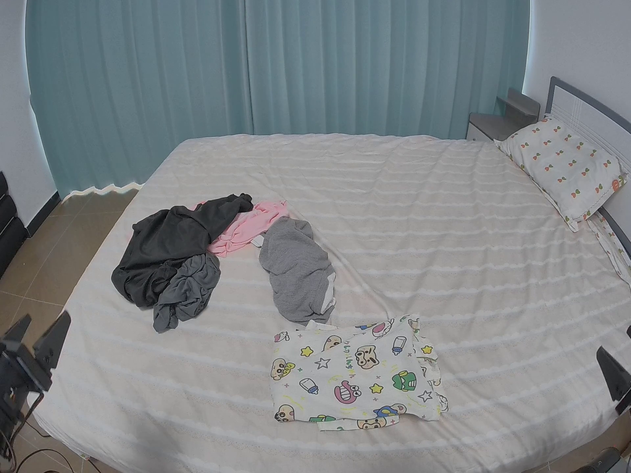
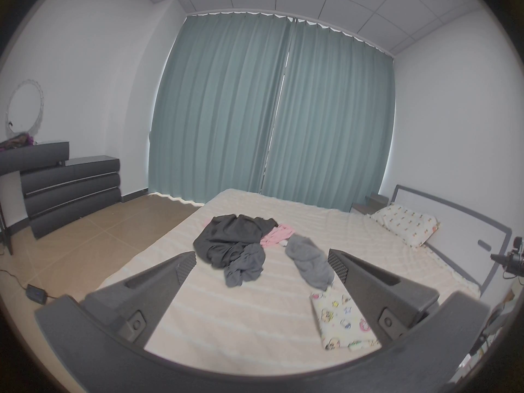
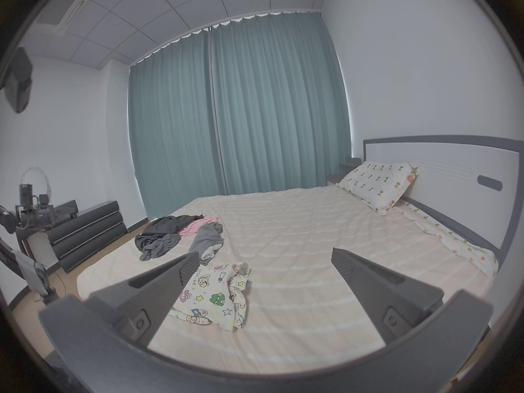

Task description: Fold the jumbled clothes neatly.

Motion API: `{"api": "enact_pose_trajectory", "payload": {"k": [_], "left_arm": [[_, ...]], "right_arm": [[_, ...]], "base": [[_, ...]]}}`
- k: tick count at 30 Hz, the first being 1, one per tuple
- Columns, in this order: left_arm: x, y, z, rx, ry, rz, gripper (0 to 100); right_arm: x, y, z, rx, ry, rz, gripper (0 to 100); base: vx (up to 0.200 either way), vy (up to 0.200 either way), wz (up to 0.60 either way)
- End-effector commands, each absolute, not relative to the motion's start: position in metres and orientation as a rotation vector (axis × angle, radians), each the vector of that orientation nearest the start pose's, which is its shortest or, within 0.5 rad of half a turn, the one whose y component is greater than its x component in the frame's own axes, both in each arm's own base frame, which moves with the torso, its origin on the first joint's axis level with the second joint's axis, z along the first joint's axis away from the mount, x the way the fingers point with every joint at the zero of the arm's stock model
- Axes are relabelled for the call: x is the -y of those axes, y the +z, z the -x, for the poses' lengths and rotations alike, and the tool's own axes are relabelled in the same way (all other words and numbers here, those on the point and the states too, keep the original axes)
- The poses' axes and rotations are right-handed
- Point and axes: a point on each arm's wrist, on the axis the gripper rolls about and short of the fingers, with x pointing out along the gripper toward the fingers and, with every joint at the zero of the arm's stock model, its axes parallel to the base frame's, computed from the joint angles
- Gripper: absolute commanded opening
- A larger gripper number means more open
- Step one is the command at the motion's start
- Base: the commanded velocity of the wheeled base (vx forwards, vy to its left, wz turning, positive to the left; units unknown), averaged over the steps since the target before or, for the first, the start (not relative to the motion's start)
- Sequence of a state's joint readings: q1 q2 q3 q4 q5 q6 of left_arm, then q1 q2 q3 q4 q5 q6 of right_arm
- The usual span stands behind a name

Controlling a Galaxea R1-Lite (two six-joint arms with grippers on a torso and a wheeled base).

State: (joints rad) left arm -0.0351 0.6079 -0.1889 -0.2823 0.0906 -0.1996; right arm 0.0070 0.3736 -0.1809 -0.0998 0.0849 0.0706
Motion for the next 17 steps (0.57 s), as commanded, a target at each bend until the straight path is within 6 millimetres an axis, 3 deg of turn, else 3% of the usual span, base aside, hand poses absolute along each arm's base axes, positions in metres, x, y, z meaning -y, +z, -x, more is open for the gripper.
{"api": "enact_pose_trajectory", "payload": {"k": [1,2,4,5,6,12,14,17], "left_arm": [[-0.001,0.083,0.018,-0.071,0.119,0.099,100],[0.000,0.085,0.021,0.013,0.024,0.100,100],[0.000,0.085,0.021,0.025,0.010,0.100,100],[0.003,0.082,0.023,0.060,-0.125,0.011,100],[0.003,0.081,0.023,0.055,-0.136,-0.031,100],[0.003,0.081,0.023,0.052,-0.112,-0.008,100],[0.000,0.078,0.023,0.021,0.000,-0.034,100],[-0.001,0.075,0.023,-0.008,0.037,-0.014,100]], "right_arm": [[0.000,0.076,0.023,-0.003,0.012,0.000,100],[0.000,0.076,0.023,-0.003,0.014,0.003,100],[0.000,0.076,0.023,-0.003,0.015,0.003,100],[0.000,0.076,0.023,-0.002,0.015,0.003,100],[0.000,0.076,0.023,-0.002,0.015,0.003,100],[0.000,0.076,0.023,-0.002,0.011,-0.008,100],[0.000,0.076,0.023,-0.002,0.011,-0.012,100],[0.000,0.076,0.023,-0.002,0.011,-0.012,100]], "base": [[0.000,0.000,0.00],[0.000,0.000,0.00],[0.000,0.000,0.00],[0.000,0.000,0.00],[0.000,0.000,0.00],[0.000,0.000,0.00],[0.000,0.000,0.00],[0.000,0.000,0.00]]}}
